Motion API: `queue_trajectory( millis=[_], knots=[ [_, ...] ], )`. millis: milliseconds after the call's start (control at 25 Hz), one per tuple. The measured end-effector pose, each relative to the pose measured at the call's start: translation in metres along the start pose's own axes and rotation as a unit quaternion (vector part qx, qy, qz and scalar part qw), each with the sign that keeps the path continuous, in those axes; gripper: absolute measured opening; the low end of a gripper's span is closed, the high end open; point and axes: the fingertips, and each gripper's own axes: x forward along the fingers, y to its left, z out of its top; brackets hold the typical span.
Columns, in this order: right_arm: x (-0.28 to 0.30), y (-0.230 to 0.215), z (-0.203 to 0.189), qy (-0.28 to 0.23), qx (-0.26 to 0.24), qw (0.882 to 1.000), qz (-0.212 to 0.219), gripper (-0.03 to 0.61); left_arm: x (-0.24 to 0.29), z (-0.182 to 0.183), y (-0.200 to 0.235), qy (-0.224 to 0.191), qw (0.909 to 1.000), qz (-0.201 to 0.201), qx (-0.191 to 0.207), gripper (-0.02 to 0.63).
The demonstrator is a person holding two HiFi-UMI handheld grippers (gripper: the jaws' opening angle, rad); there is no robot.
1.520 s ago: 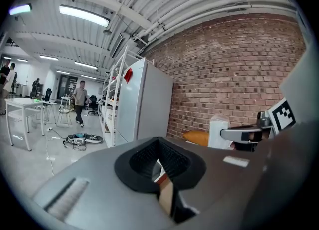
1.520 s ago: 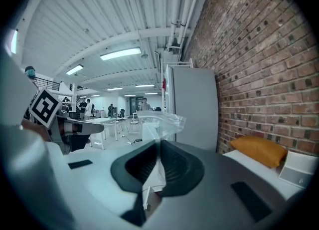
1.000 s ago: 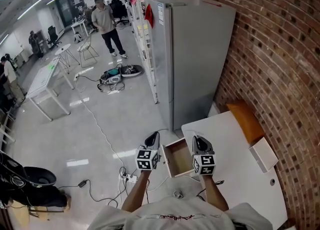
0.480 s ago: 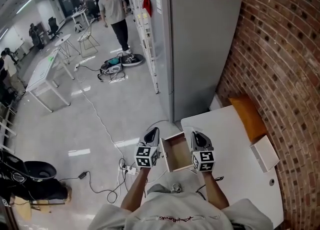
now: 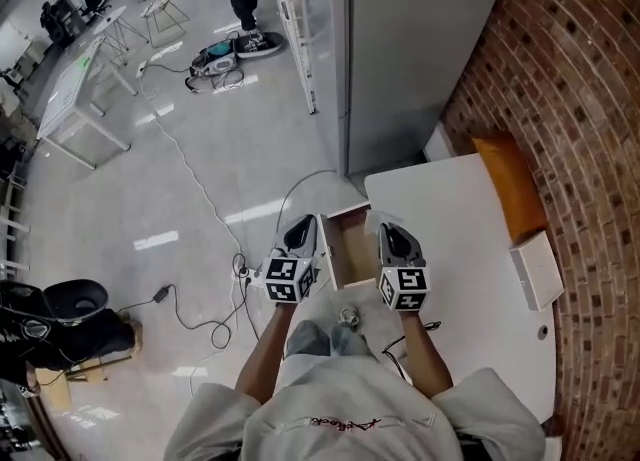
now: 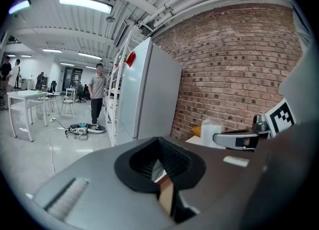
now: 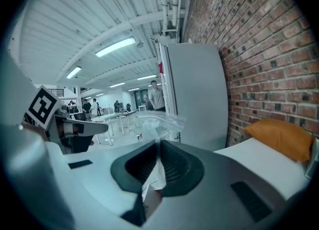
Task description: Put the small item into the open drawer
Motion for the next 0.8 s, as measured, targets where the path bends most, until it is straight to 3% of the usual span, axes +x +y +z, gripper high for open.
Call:
queue_trajectory(
  millis=[400, 800],
  knots=[
    [0.027, 0.022, -0.056, 0.040, 0.011, 0.999, -0.014, 0.025, 0.007, -0.063, 0.023, 0.039, 0.9985, -0.020, -0.034, 0.009],
    [0.038, 0.038, -0.152, 0.098, 0.036, 0.994, -0.025, 0.025, 0.016, -0.158, 0.050, 0.088, 0.9937, -0.023, -0.065, 0.009]
  ],
)
